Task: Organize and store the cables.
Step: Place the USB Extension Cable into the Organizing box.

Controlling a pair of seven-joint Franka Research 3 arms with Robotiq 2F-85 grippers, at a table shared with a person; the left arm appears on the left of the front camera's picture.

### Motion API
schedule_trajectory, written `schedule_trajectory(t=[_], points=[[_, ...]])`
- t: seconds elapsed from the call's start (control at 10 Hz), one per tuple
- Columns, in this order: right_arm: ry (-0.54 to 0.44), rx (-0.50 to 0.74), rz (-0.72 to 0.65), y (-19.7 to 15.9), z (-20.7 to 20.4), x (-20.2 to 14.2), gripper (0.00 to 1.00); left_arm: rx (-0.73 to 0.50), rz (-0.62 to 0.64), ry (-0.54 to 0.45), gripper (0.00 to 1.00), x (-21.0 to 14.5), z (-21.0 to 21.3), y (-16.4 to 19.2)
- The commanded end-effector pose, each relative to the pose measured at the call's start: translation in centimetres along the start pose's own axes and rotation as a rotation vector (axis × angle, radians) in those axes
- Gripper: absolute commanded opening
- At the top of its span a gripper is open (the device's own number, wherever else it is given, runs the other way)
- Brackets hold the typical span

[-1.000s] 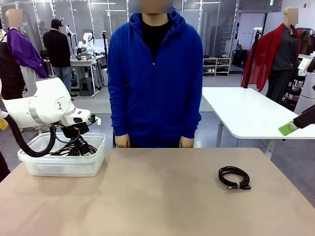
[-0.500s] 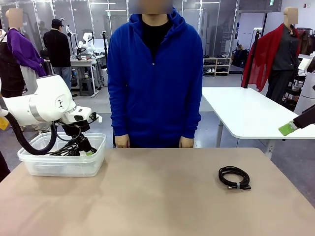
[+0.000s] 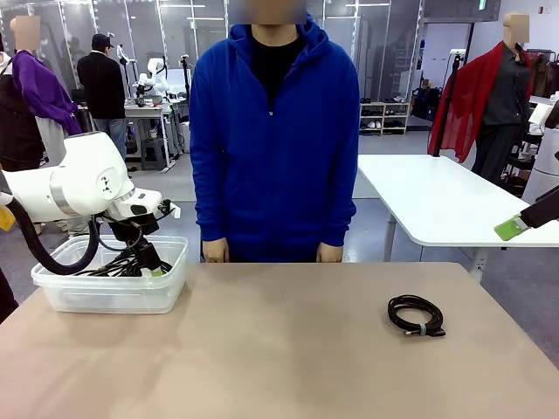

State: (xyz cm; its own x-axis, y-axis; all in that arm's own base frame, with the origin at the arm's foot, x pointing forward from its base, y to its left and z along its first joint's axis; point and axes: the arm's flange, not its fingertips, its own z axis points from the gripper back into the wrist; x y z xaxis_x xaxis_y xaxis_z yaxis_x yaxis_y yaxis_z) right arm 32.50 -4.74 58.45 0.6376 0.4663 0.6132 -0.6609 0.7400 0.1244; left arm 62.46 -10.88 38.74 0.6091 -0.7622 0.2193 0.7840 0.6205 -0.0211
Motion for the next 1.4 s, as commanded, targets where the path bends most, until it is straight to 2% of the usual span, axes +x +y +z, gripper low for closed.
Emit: schedule_trajectory(t=[0.0,1.0,1.1,1.3], points=[[0.001,0.003,-0.014,0.0,0.2,0.1,1.0,0.0,0.005,-0.006,1.0,0.1,0.1,0.2],[0.001,0.003,-0.014,0.0,0.2,0.1,1.0,0.0,-0.001,-0.001,1.0,0.1,0.0,-0.1],[0.001,0.003,-0.014,0.0,0.2,0.1,1.0,-0.016,-0.023,-0.022,1.0,-0.3,1.8,-1.1],[0.001,0.003,-0.014,0.0,0.2,0.1,1.0,-0.01,-0.069,-0.031,1.0,-3.1,5.0,-4.2]])
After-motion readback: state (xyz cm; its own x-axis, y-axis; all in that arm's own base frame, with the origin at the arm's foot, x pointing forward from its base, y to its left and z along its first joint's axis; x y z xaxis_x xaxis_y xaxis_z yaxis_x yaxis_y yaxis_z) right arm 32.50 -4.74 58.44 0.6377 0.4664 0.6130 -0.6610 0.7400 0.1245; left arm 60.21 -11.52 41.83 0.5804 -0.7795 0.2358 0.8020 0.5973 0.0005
